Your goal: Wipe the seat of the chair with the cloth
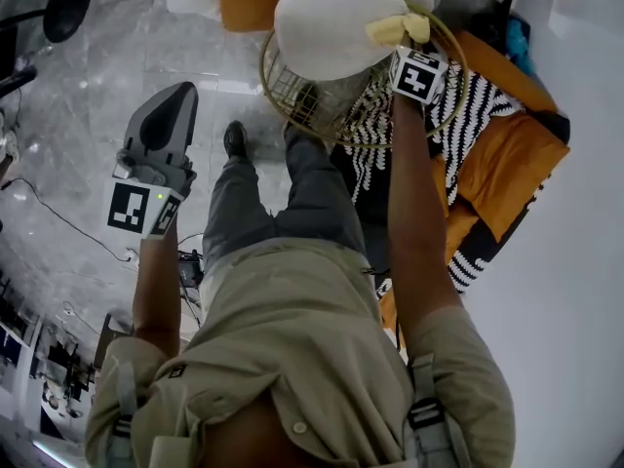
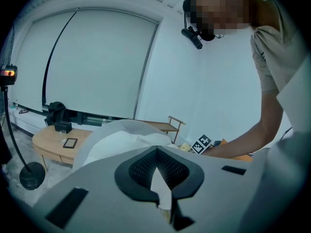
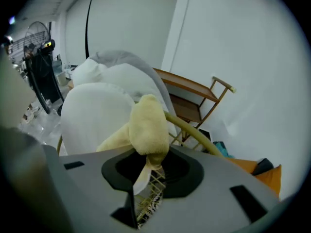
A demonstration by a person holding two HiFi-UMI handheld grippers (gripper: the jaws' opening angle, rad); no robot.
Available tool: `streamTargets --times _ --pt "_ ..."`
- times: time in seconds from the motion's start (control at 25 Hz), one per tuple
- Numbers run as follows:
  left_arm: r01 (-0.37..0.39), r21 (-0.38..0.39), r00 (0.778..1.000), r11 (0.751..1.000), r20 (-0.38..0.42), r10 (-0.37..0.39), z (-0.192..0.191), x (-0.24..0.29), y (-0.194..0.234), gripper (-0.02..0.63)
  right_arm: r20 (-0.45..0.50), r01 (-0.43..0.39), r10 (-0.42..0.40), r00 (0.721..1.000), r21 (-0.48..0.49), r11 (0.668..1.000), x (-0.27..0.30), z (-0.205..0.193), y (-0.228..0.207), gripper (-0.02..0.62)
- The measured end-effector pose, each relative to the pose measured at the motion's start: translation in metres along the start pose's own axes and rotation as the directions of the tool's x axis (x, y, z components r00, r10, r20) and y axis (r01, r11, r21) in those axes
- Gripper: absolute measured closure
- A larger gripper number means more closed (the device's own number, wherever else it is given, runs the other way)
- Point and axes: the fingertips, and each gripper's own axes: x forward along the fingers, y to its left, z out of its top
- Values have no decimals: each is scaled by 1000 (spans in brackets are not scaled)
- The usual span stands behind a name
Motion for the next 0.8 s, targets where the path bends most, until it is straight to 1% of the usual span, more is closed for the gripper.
streamTargets --times 0.04,0.12,0.28,0.4,0.48,0.52,0.6,0.68,0.76,0.8 --pt "5 1 1000 1000 -2 -5 -1 2 -2 591 7 14 -14 1000 -13 1000 -3 0 -7 491" --pt "12 2 1000 1000 -5 -12 -1 4 -6 591 18 14 -13 1000 -34 999 -7 0 -8 491" --pt "12 8 1000 1000 -2 -12 1 3 -8 591 30 -10 11 999 -34 999 -6 0 9 492" --pt "0 7 1000 1000 -1 0 -1 -1 -2 591 24 -46 47 999 -34 998 -4 3 41 492" --pt "-12 1 1000 1000 -3 12 -6 -6 4 591 15 -98 99 995 -61 993 -3 5 79 492" --pt "-18 -3 1000 1000 -5 18 -9 -8 7 591 11 -134 136 991 -89 987 -1 6 103 492" --pt "-29 -11 1000 1000 -7 29 -15 -13 12 591 -8 -226 228 974 -173 959 0 4 162 492" --pt "-40 -16 999 999 -5 40 -18 -18 15 591 -39 -319 321 946 -271 908 -2 -1 221 492" --pt "-50 -18 999 999 -6 50 -19 -21 15 591 -67 -381 382 922 -333 862 -7 -7 264 492" --pt "-54 -19 999 998 -7 54 -20 -23 16 591 -76 -401 400 913 -342 850 -10 -8 277 492"
